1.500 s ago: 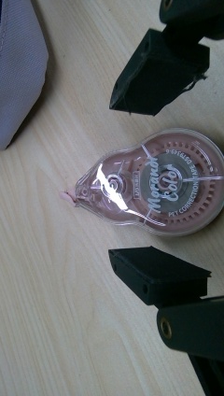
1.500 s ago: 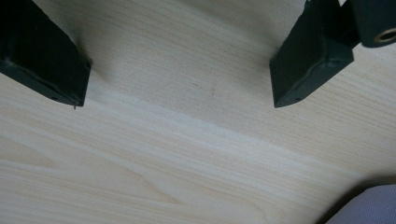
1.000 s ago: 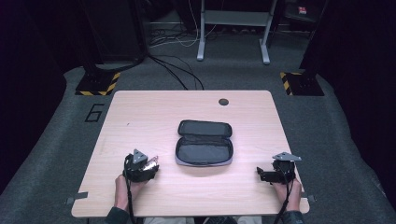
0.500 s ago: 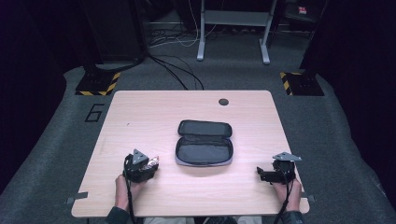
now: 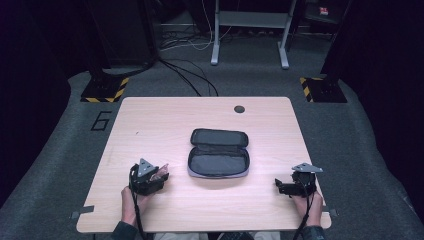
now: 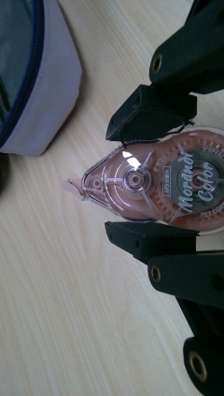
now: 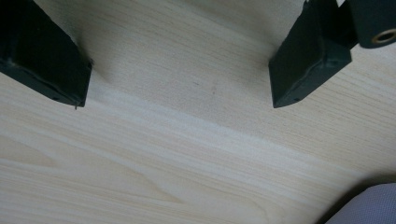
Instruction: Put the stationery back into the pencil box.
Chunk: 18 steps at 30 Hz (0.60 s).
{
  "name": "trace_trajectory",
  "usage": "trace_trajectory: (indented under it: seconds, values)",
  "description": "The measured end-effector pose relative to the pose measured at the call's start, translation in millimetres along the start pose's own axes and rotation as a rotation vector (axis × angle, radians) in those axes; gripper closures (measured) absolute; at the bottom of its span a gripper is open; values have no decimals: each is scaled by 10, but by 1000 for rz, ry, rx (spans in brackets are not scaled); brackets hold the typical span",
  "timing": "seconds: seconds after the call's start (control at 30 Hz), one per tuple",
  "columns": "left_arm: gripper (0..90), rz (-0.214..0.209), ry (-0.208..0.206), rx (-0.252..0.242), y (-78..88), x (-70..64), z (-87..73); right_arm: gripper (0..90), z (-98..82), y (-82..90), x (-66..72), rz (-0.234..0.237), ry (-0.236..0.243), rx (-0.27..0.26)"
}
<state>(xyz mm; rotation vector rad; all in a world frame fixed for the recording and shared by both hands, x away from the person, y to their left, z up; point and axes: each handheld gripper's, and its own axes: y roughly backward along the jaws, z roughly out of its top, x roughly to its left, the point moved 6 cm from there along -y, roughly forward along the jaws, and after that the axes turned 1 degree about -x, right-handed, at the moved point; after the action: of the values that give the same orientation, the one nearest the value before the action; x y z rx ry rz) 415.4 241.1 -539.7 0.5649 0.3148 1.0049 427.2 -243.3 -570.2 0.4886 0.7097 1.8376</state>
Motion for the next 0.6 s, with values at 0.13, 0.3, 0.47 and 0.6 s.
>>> trace_trajectory:
  seconds: [0.13, 0.3, 0.47, 0.6]
  values:
    - [500, 2, -23, -10, 45, -6, 60, 53, 0, 0, -1, 0, 1, -1]
    - [499, 1, -33, -35, 100, -25, 166, 53, 0, 0, 0, 0, 0, 0]
    - [500, -1, -56, -48, 135, -43, 276, 53, 0, 0, 0, 0, -1, 0]
    - [500, -6, -65, -48, 137, -46, 326, 54, -1, 1, -1, 0, 0, 0]
